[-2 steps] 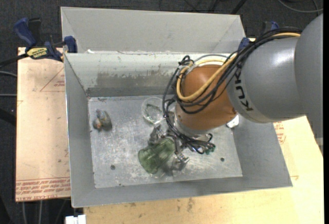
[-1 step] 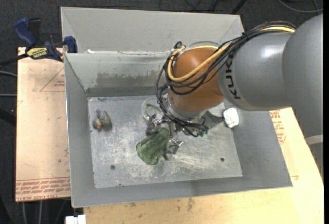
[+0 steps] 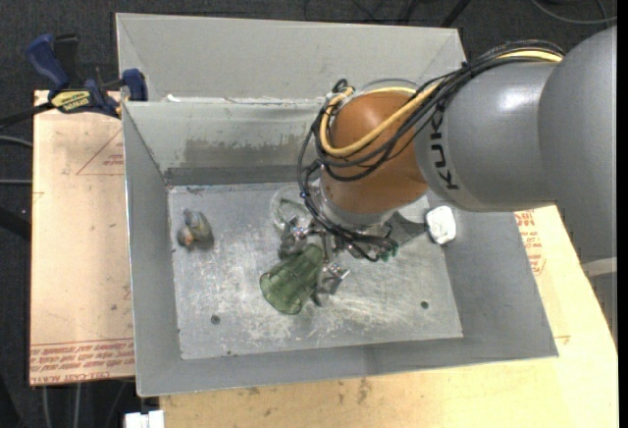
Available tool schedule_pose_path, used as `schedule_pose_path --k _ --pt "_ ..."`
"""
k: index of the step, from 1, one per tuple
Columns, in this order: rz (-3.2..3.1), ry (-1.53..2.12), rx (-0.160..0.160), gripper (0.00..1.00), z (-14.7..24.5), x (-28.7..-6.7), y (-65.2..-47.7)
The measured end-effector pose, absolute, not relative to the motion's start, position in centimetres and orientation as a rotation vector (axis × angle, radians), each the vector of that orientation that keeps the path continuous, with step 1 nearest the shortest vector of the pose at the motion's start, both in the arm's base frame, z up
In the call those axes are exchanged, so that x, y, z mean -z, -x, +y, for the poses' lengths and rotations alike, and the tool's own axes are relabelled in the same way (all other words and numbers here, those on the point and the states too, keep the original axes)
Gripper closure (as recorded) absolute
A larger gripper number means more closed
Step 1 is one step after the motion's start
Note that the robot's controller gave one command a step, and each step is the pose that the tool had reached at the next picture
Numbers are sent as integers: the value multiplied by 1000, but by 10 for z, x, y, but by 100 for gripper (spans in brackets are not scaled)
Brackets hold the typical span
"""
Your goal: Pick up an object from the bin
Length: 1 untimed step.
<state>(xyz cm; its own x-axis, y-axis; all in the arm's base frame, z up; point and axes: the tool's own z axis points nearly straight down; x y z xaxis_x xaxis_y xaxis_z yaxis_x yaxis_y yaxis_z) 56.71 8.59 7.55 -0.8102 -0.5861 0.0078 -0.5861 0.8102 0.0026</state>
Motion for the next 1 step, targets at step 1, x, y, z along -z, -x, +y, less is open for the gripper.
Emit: schedule_pose_path --k 1 --pt "-2987 -956 4 100 86 -116 -563"
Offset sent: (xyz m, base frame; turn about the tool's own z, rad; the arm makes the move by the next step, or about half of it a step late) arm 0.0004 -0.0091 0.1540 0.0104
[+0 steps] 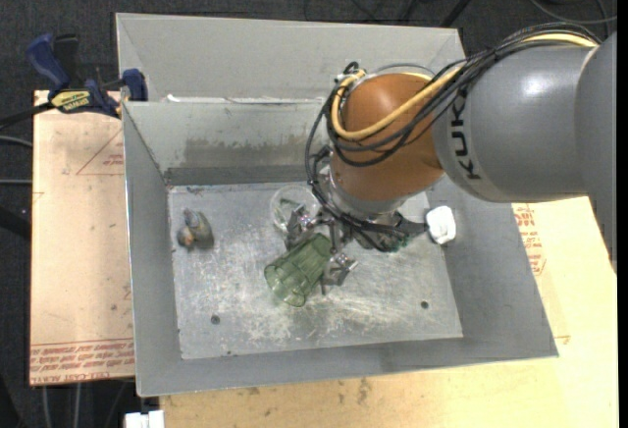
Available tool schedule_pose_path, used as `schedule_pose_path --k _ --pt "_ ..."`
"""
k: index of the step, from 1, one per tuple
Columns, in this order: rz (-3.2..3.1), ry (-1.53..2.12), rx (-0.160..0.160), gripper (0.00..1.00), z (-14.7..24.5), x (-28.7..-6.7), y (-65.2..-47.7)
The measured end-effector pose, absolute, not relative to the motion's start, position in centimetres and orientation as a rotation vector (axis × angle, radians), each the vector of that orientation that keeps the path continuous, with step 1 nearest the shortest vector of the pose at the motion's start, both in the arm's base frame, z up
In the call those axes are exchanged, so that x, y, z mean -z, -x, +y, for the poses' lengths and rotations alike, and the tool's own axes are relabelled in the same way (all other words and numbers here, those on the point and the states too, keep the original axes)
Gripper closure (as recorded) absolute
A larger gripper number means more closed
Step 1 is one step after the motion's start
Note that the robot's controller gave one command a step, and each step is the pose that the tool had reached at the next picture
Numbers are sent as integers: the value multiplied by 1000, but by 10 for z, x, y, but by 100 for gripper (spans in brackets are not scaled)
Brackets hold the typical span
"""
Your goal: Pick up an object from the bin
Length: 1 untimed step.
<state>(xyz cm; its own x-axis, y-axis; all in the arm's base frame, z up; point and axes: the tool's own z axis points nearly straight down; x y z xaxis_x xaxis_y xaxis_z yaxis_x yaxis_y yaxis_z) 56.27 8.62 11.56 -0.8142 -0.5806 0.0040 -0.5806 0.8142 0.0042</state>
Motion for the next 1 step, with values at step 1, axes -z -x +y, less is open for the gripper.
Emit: schedule_pose_path --k 1 --pt "-2998 -949 2 100 77 -229 -568"
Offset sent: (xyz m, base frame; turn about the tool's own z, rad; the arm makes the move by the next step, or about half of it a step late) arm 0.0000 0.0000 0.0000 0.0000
